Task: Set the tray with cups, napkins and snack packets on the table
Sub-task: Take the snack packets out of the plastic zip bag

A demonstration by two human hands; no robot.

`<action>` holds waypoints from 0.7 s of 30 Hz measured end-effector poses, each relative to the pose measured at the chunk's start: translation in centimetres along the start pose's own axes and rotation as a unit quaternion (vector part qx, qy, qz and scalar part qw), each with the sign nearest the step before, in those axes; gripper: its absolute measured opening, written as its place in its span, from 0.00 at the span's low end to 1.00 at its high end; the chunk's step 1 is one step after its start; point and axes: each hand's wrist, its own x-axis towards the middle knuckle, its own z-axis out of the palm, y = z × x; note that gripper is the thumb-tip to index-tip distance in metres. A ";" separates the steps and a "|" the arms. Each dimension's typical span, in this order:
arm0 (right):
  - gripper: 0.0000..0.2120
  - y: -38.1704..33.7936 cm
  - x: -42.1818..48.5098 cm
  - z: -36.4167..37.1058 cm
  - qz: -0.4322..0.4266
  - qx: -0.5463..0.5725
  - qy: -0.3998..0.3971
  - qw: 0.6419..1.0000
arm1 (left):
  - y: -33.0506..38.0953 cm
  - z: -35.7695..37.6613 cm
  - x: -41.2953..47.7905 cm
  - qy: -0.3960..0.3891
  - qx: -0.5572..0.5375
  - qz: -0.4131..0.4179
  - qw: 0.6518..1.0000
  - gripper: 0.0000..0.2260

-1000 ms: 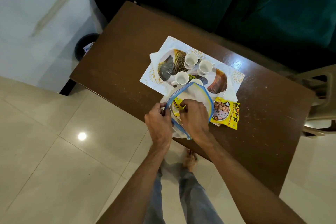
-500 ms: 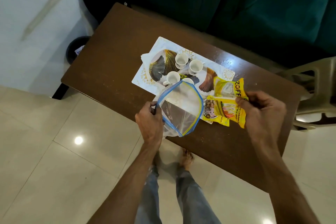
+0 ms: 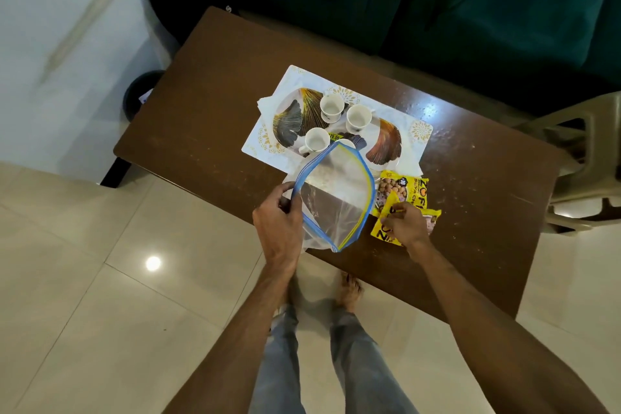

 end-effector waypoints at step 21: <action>0.15 -18.3 -12.1 5.3 -0.262 0.124 -0.239 0.927 | 7.4 -19.5 8.6 -0.207 -0.216 -0.037 0.953 0.20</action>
